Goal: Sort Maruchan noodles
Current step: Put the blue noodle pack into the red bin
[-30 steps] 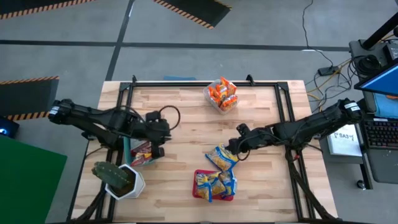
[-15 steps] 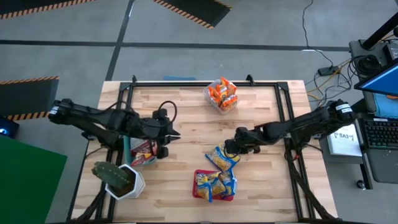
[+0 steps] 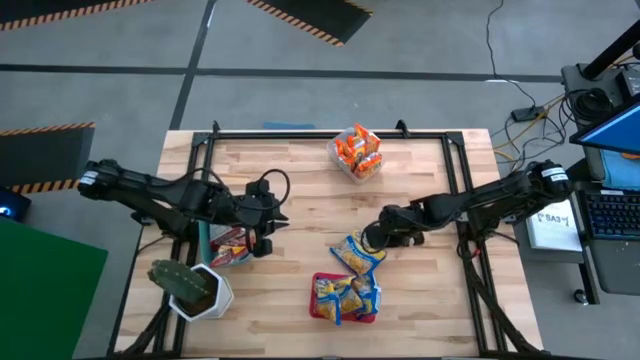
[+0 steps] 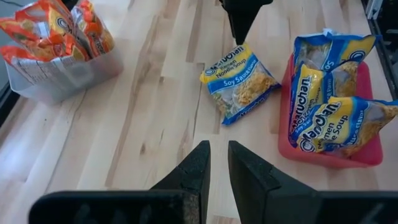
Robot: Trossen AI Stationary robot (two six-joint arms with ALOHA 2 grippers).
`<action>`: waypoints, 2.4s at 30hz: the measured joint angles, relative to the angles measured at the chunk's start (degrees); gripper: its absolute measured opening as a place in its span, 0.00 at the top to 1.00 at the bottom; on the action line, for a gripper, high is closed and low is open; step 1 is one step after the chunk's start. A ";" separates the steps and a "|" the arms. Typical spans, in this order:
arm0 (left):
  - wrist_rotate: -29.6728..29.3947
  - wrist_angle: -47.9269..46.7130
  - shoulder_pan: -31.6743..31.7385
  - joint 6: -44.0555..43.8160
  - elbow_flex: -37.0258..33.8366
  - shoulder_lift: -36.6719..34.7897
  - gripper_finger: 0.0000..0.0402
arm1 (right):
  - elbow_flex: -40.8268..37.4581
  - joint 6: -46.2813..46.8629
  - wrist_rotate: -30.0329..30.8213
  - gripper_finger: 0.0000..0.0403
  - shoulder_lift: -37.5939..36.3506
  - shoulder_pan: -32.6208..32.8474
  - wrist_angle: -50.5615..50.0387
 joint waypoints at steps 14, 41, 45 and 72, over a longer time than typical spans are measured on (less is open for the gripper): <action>0.11 0.38 0.59 -1.57 -0.85 1.19 0.90 | -12.68 -7.83 -7.44 0.30 0.00 -4.55 24.68; 0.08 2.72 0.90 -5.59 -0.85 2.34 0.90 | -15.87 -10.45 -2.77 0.95 11.35 -4.99 42.28; 0.07 2.80 0.83 -6.21 -1.07 2.34 0.90 | -15.96 -10.38 -0.58 0.97 8.15 -5.03 41.64; 0.10 21.78 -11.32 -14.00 -5.22 9.16 0.90 | 17.67 -20.40 4.94 0.98 -8.57 2.94 1.86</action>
